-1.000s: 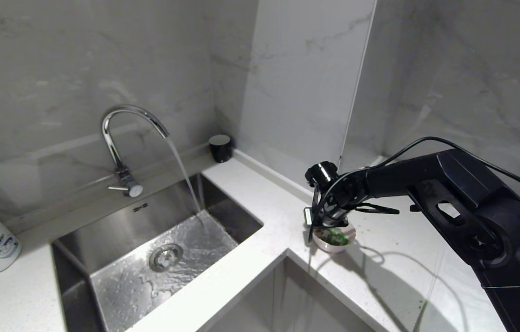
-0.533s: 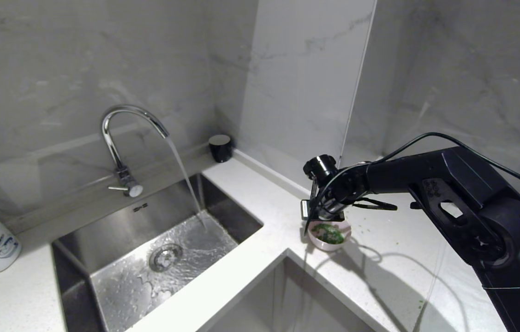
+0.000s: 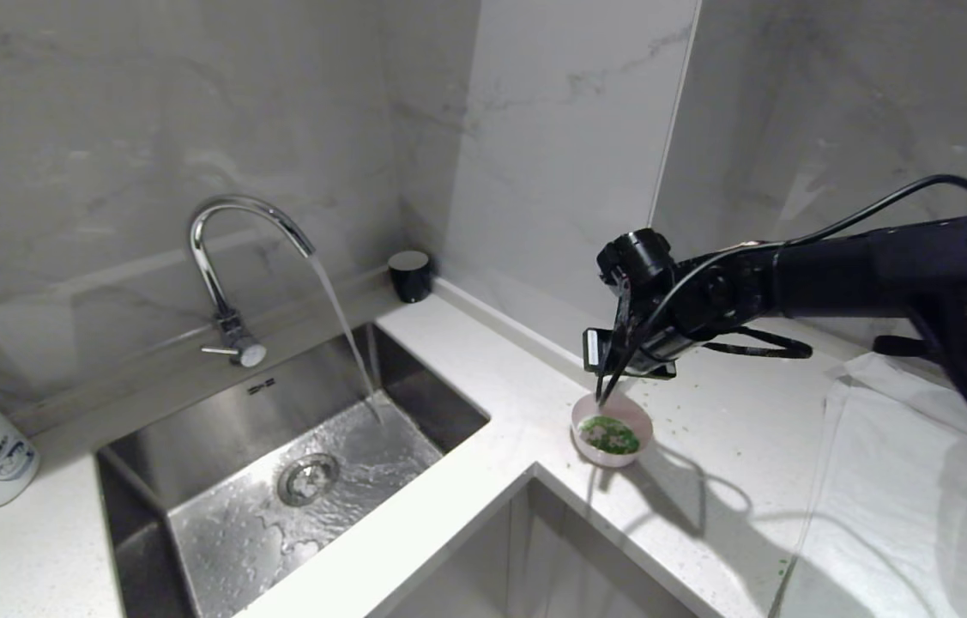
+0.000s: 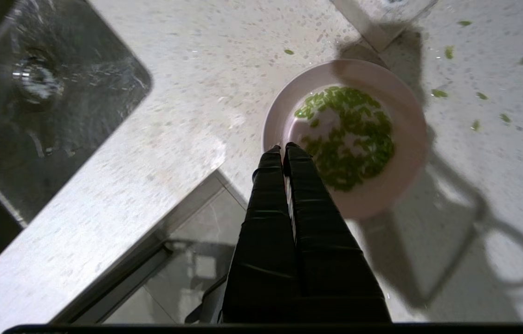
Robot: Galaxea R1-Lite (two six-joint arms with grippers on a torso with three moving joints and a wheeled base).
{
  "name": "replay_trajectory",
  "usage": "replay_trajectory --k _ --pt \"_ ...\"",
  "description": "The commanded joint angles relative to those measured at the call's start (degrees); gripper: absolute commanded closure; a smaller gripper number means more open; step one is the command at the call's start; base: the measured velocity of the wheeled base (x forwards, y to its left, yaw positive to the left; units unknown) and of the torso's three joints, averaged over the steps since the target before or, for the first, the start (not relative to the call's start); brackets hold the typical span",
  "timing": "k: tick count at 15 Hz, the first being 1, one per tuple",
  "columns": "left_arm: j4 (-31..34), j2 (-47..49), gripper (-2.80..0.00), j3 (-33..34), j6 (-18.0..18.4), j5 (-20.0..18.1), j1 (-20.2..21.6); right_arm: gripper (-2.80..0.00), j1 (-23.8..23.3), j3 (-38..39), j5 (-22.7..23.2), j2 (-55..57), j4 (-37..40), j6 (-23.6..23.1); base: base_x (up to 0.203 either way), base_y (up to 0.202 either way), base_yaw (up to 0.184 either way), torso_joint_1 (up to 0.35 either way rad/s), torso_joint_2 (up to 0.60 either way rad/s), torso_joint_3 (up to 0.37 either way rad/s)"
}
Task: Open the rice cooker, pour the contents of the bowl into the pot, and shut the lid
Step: Pick up the bowl on the table
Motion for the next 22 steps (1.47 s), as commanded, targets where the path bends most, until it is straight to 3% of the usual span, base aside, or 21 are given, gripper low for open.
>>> replay_trajectory --k 1,4,7,14,15,19,22 --pt "0.03 -0.06 0.00 0.00 0.00 0.01 0.01 0.00 0.78 5.81 -0.12 -15.26 0.23 0.14 0.000 0.000 0.000 0.000 0.00 0.000" --pt "0.03 -0.06 0.00 -0.08 -0.35 0.01 0.01 0.00 2.26 15.08 -2.34 -31.28 1.15 0.11 0.000 0.000 0.000 0.000 0.00 0.000" --pt "0.03 -0.06 0.00 -0.06 -0.35 0.01 0.01 0.00 3.17 22.55 -8.47 -47.58 2.06 -0.44 0.000 0.000 0.000 0.000 0.00 0.000" --pt "0.03 -0.06 0.00 -0.08 -0.35 0.01 0.01 0.00 1.81 30.45 -20.76 -78.48 13.58 -4.17 0.000 0.000 0.000 0.000 0.00 0.000" --pt "0.03 -0.06 0.00 -0.08 -0.38 0.01 0.01 0.00 -0.29 32.08 -21.33 -82.49 14.01 -5.25 0.000 0.000 0.000 0.000 0.00 0.000" --pt "0.03 -0.06 0.00 -0.08 -0.44 0.01 0.01 0.00 -19.62 37.36 -22.10 -94.70 14.51 -15.72 0.000 0.000 0.000 0.000 0.00 0.000" --pt "0.03 -0.06 0.00 -0.08 -0.62 0.01 0.01 0.00 -25.41 38.08 -21.95 -103.74 14.38 -22.39 0.000 0.000 0.000 0.000 0.00 0.000"
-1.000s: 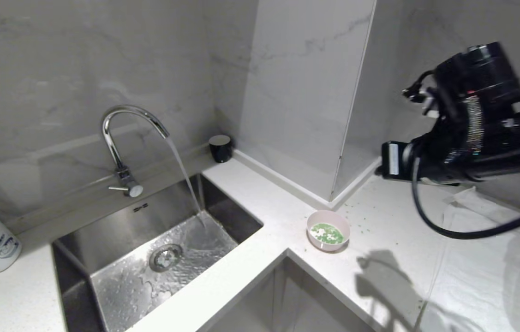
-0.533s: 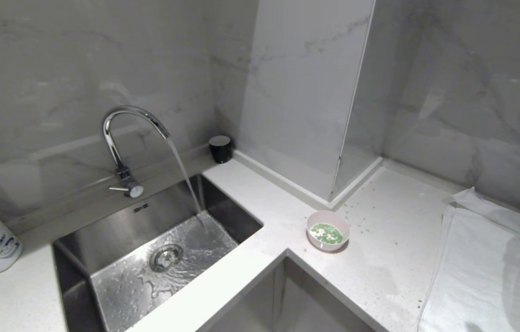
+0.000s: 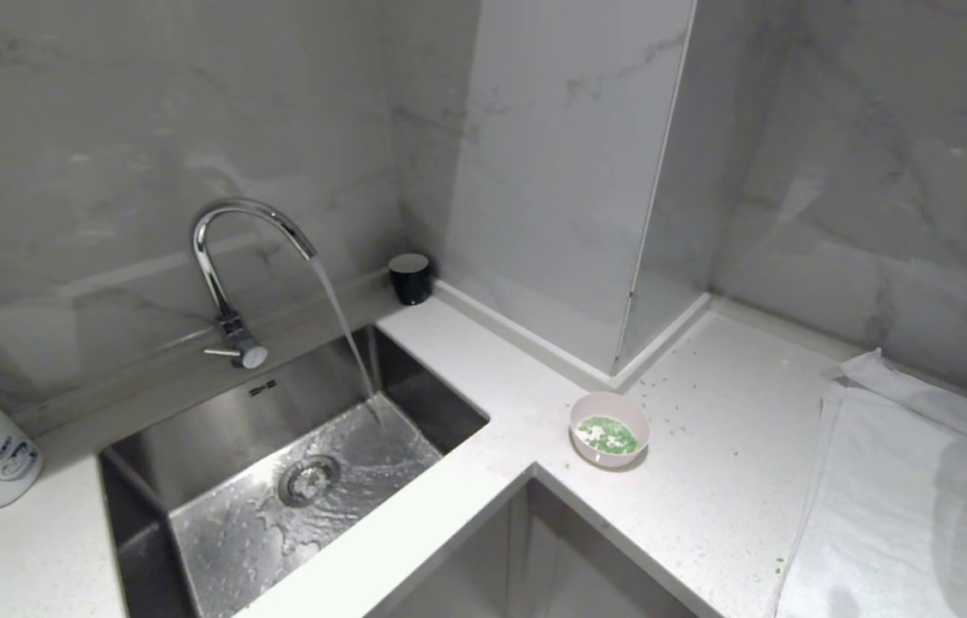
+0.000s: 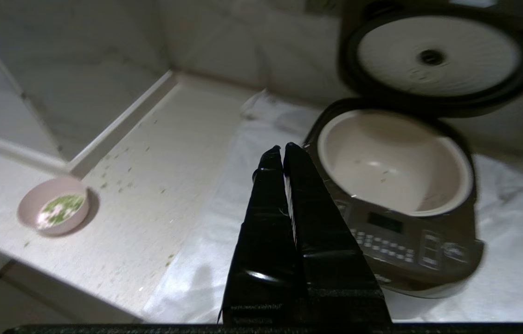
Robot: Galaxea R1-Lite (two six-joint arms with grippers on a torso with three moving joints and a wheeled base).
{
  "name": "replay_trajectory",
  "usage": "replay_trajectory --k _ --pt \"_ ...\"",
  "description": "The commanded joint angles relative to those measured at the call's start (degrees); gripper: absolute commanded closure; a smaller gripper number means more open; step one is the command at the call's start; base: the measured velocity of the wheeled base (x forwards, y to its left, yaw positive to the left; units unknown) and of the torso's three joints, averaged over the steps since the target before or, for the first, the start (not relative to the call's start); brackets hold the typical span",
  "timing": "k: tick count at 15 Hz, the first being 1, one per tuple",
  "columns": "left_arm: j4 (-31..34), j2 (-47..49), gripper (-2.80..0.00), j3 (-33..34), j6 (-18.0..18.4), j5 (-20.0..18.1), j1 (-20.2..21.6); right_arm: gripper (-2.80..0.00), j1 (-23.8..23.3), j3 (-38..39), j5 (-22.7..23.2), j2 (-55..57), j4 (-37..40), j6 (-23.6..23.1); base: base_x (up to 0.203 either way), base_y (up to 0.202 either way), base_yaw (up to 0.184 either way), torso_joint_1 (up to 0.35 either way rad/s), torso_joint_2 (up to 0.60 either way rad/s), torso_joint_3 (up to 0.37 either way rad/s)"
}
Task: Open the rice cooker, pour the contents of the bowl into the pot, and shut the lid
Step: Pick up the bowl on the table
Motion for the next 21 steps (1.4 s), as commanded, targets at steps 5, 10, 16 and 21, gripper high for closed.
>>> replay_trajectory --k 5,10,16,21 --pt "0.02 -0.06 0.00 0.00 -0.28 0.01 0.01 0.00 -1.57 8.95 5.41 -26.94 0.11 -10.26 0.000 0.000 0.000 0.000 0.00 0.000" --pt "0.02 -0.06 0.00 0.00 -0.28 0.01 0.01 0.00 -1.20 32.74 20.55 -29.74 -8.13 -4.58 0.000 0.000 0.000 0.000 0.00 0.000" --pt "0.08 0.18 0.00 -0.94 2.45 -0.23 0.42 0.00 -1.15 60.94 26.15 -29.65 -37.29 -8.58 0.000 0.000 0.000 0.000 0.00 0.000" --pt "-1.67 14.71 0.00 -12.02 1.44 -3.52 0.50 0.00 -1.15 60.46 26.17 -29.64 -38.64 -4.62 0.000 0.000 0.000 0.000 0.00 0.000"
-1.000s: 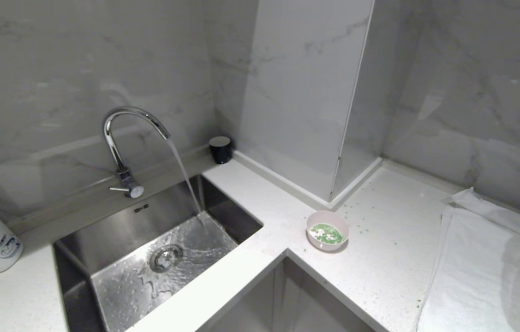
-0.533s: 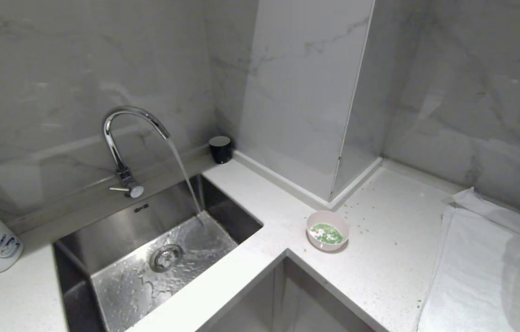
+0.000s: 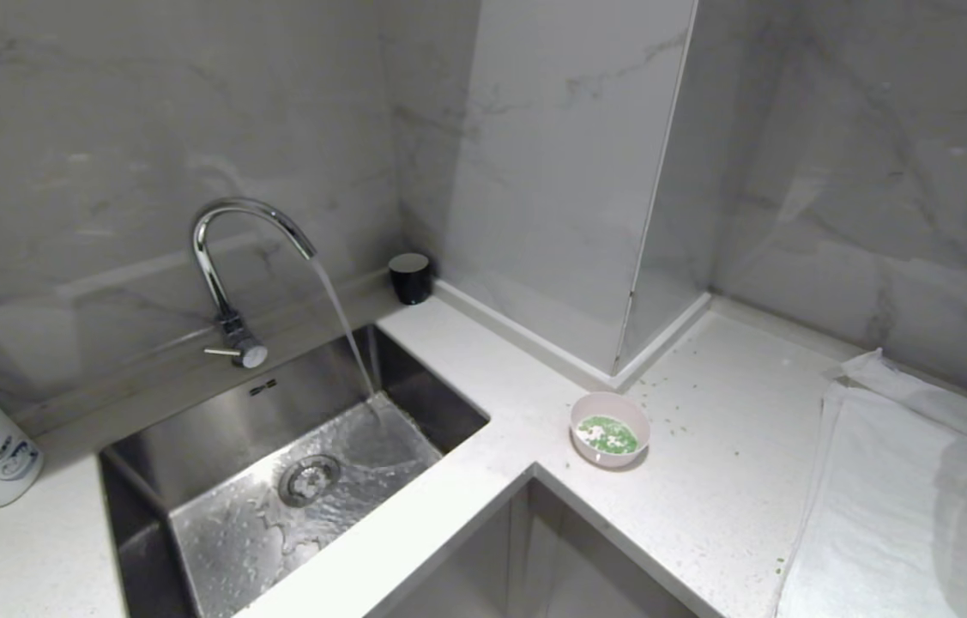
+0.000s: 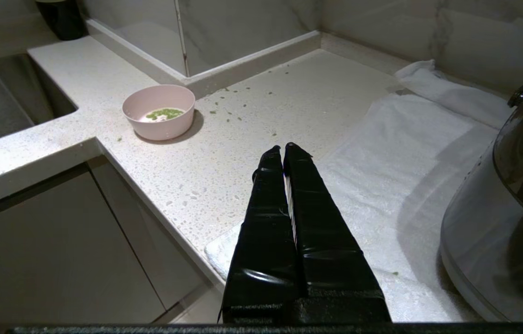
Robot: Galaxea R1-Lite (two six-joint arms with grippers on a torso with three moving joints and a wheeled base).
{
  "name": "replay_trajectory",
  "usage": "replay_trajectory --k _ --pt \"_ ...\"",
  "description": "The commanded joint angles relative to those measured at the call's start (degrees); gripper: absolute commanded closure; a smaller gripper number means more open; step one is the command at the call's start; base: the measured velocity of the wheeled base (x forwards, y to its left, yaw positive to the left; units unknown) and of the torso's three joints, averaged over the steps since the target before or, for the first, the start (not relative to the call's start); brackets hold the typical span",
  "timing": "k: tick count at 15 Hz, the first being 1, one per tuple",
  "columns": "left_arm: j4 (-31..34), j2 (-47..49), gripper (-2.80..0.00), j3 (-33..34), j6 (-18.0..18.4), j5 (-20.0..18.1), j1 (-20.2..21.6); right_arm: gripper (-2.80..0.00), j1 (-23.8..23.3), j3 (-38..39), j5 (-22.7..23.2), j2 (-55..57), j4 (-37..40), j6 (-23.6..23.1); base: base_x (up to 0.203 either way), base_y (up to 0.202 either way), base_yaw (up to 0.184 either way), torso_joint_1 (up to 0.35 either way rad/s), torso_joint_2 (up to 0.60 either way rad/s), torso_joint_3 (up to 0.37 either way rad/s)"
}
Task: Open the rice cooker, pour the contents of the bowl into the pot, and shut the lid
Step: Pick up the bowl on the table
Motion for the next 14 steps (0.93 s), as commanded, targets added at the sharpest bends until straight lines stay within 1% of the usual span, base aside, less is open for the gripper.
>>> replay_trajectory --k 1,3,4,5,6,7,8,9,10,12,14 --pt "-2.38 12.85 0.00 -5.05 -0.60 -2.34 0.06 0.00 0.02 0.16 0.22 0.11 -0.13 -0.12 0.000 0.000 0.000 0.000 0.00 0.000" --pt "-5.80 24.17 0.00 -9.48 -1.02 -4.85 -0.21 0.00 0.02 0.16 -0.02 0.11 -0.13 1.04 0.000 0.000 0.000 0.000 0.00 0.000" --pt "-7.14 30.50 0.00 -11.92 -1.25 -5.84 -1.05 0.00 0.02 0.16 -0.02 0.11 -0.21 1.31 0.000 0.000 0.000 0.000 0.00 0.000" --pt "-8.06 36.48 0.00 -14.43 -1.97 -6.46 -3.16 0.00 0.02 0.16 -0.02 0.11 -0.21 1.31 0.000 0.000 0.000 0.000 0.00 0.000" --pt "-8.68 41.65 0.00 -17.32 -3.42 -6.80 -6.81 0.00 0.02 0.16 -0.02 0.11 -0.21 1.31 0.000 0.000 0.000 0.000 0.00 0.000" --pt "-9.05 46.60 0.00 -21.39 -5.52 -6.69 -13.28 0.00 0.02 0.16 -0.02 0.11 -0.21 1.31 0.000 0.000 0.000 0.000 0.00 0.000" --pt "-9.23 52.38 0.00 -25.50 -7.14 -5.57 -19.08 0.00 0.02 0.16 -0.02 0.11 -0.21 1.31 0.000 0.000 0.000 0.000 0.00 0.000" --pt "-9.42 58.38 0.00 -29.27 -8.23 -3.25 -23.81 0.00 0.02 0.16 -0.02 0.11 -0.21 1.31 0.000 0.000 0.000 0.000 0.00 0.000" --pt "-9.61 65.34 0.00 -33.53 -9.21 0.08 -28.09 0.00 0.02 0.16 -0.02 0.11 -0.21 1.31 0.000 0.000 0.000 0.000 0.00 0.000" --pt "-9.68 77.83 0.00 -42.44 -11.43 4.90 -33.63 0.00 0.02 0.16 -0.02 0.11 -0.21 1.31 0.000 0.000 0.000 0.000 0.00 0.000" --pt "-9.45 90.52 0.00 -52.87 -13.25 8.05 -37.56 0.00 0.02 0.16 -0.02 0.11 -0.21 1.31 0.000 0.000 0.000 0.000 0.00 0.000"
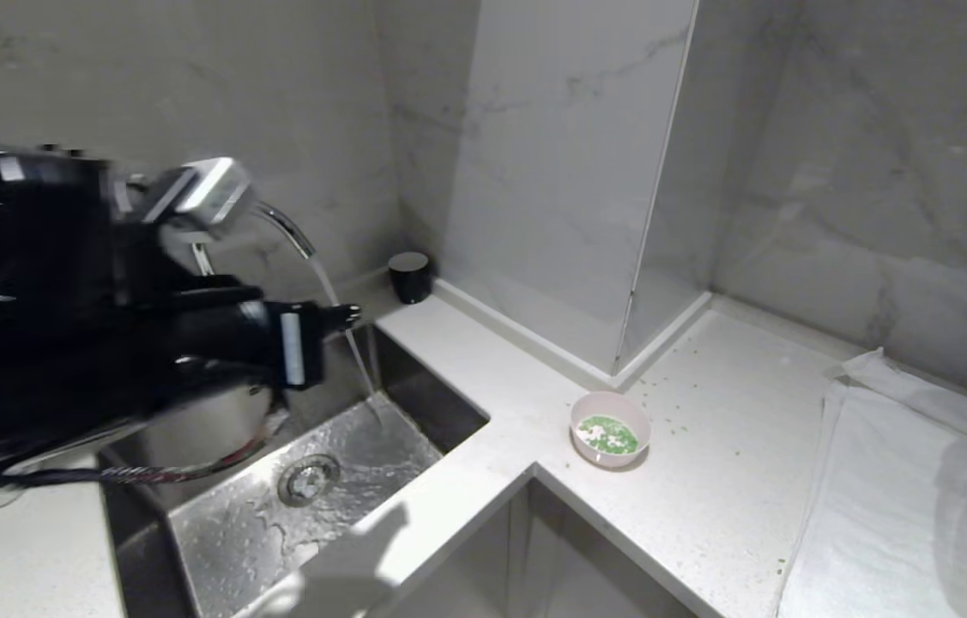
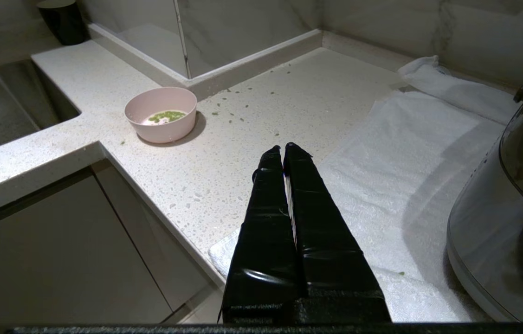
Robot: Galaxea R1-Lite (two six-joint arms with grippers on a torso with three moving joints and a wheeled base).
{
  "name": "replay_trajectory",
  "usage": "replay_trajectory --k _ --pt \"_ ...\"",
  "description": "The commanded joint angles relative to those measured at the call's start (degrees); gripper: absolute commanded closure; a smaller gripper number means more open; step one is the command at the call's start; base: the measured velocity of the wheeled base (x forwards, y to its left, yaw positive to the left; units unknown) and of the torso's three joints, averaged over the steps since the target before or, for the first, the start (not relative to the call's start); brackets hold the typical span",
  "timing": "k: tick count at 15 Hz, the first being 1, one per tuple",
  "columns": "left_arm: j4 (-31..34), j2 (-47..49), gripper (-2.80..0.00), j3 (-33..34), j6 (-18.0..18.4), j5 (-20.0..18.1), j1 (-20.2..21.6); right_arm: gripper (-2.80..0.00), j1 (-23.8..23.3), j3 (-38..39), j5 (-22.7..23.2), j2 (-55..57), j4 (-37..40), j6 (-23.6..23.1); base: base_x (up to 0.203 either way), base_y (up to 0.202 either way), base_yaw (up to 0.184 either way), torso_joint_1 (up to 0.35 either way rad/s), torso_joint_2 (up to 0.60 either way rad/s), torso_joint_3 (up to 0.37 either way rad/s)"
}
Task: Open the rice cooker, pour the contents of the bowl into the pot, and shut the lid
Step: Pick up the bowl on the table
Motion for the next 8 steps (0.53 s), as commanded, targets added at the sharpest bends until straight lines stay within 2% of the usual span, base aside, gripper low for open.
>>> replay_trajectory --k 1,5,8 --pt "0.39 21.08 0.00 -12.24 -1.22 2.41 -4.64 0.00 0.02 0.09 0.01 0.11 -0.04 -0.04 0.000 0.000 0.000 0.000 0.00 0.000" --pt "1.68 38.65 0.00 -30.19 -2.99 7.33 -8.63 0.00 0.02 0.09 0.01 0.11 -0.04 -0.04 0.000 0.000 0.000 0.000 0.00 0.000" --pt "4.52 46.50 0.00 -37.33 -3.42 9.27 -9.20 0.00 0.02 0.09 0.01 0.11 -0.04 -0.04 0.000 0.000 0.000 0.000 0.00 0.000"
